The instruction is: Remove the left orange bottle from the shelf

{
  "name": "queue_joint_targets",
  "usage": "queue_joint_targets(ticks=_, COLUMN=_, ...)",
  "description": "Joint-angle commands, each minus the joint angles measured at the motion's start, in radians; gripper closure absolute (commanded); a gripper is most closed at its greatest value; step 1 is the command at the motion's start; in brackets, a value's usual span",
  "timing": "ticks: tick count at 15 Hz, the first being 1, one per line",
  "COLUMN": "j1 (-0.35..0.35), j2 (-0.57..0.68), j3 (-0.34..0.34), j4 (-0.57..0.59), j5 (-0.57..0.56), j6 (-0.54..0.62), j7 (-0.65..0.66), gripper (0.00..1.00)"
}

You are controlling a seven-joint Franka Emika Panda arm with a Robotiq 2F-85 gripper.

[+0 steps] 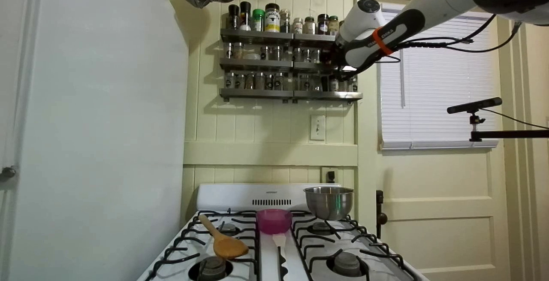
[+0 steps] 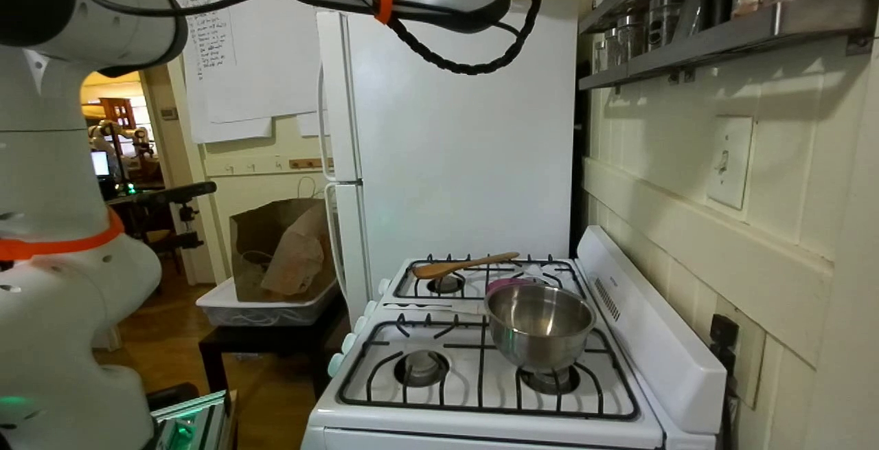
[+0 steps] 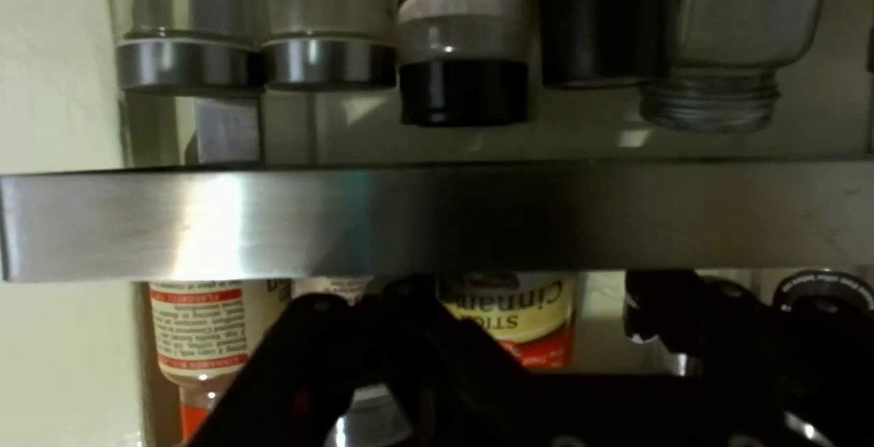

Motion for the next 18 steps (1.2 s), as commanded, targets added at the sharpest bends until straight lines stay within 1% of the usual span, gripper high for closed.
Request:
queue_joint_targets(ticks=1, j1=-0.008, j2=0.025, j3=0.0, j4=0.005, j5=0.044, j6=0.049, j7=-0.013, gripper=0.31)
queue_joint_targets(ticks=3, j1=-0.01, j2=0.029, j3=0.0, j4=0.004, j5=0.052, j6=0.068, j7=-0.016, gripper=0.34)
queue_joint_targets(ticks=6, j1=-0.01, j2=0.037, j3=-0.01, j4=0.019, j5=0.031, j6=0.084, j7=0.008, gripper=0.36)
queue_joint_targets(ticks=7, j1=-0.009, j2=0.038, j3=-0.014, j4=0.024, j5=0.018, j6=0.088, j7=0.016, gripper=0.42)
queue_joint_targets(ticks=8, j1=-0.008, j2=0.036, j3=-0.015, j4=0.023, j5=0.017, j6=0.094, j7=0.016, gripper=0.61)
queue_joint_targets(ticks=9, j1=-0.007, j2=0.034, j3=-0.016, j4=0.021, j5=0.015, j6=0.1, j7=0.015, gripper=0.65)
queue_joint_targets(ticks=10, j1=-0.006, j2=0.033, j3=-0.019, j4=0.021, j5=0.009, j6=0.103, j7=0.018, gripper=0.73)
queue_joint_targets(ticks=11, j1=-0.006, j2=0.031, j3=-0.02, j4=0.019, j5=0.006, j6=0.113, j7=0.02, gripper=0.77)
queue_joint_targets(ticks=16, j1=-0.003, j2=-0.001, j3=-0.022, j4=0.0, j5=-0.014, j6=0.121, j7=0.016, gripper=0.77)
queue_joint_targets(ticks=18, j1=-0.003, j2=-0.01, j3=-0.026, j4=-0.009, j5=-0.047, j6=0.118, j7=-0.001, gripper=0.77)
